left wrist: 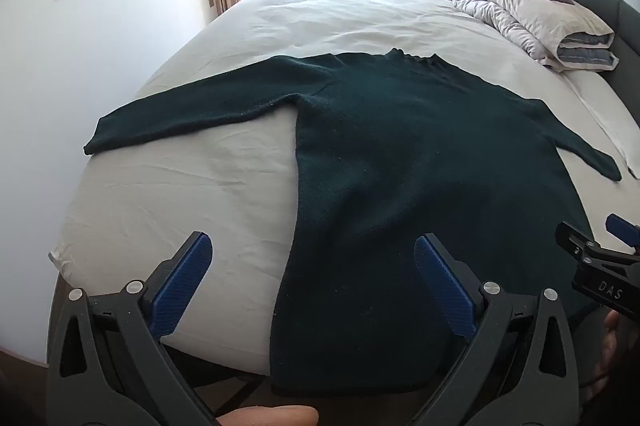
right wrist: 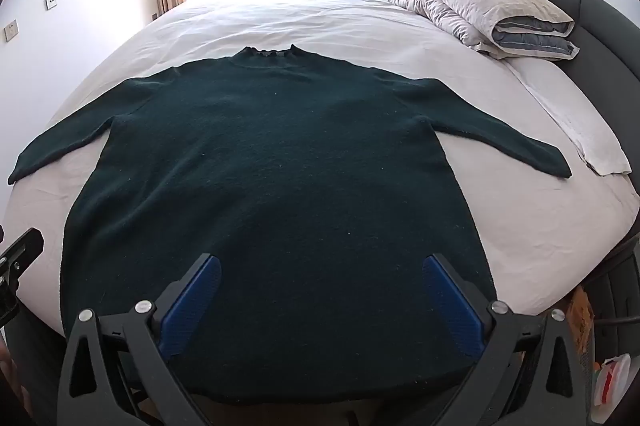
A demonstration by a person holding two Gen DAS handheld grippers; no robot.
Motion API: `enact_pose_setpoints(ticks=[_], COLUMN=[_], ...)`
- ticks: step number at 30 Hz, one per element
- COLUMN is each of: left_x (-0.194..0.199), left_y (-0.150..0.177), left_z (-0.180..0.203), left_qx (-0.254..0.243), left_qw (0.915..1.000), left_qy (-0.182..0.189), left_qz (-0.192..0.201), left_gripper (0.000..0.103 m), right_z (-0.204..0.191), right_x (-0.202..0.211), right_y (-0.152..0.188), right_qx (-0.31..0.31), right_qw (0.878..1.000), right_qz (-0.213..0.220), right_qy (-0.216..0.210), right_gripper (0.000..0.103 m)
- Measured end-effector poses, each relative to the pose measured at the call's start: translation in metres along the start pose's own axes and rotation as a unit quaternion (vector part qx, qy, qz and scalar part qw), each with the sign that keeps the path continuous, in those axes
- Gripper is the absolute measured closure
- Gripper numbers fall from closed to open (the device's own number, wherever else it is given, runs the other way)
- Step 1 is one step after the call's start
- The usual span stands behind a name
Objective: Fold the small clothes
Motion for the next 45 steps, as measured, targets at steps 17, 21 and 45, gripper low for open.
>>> enact_pose_setpoints(ticks=[17,21,45], left_x=[-0.006,-0.005,-0.007], left_y=[0.003,0.005,0.003], left_z=[-0.005,-0.004,-0.008], left_qx=[0.007,0.009,0.01], left_qw=[0.9999,0.9999,0.9998], left_qy=[-0.002,0.0,0.001], left_qz=[-0.011,-0.013,-0.014], left_gripper=[0.0,0.0,0.0], right_z=[-0.007,-0.008,-0.009], right_x=[-0.003,-0.004,-0.004], right_y=[0.004,0.005,0.007], right_qx=[0.009,0.012,0.009], right_qw=[1.0,1.0,1.0], right_qz=[-0.003,-0.003,-0.002], right_qy=[-0.003,-0.003,-0.003], right_gripper=[0.0,0.0,0.0])
Point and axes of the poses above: each gripper's, at about its wrist camera, not at the fingertips, and x roughly against the way its jaws point, z to its right, y to its underside, the point moved 1 cm from there along -x, roughly the way its jaws point, and after that the axes turned 3 degrees about -z, right-handed, at the moved point
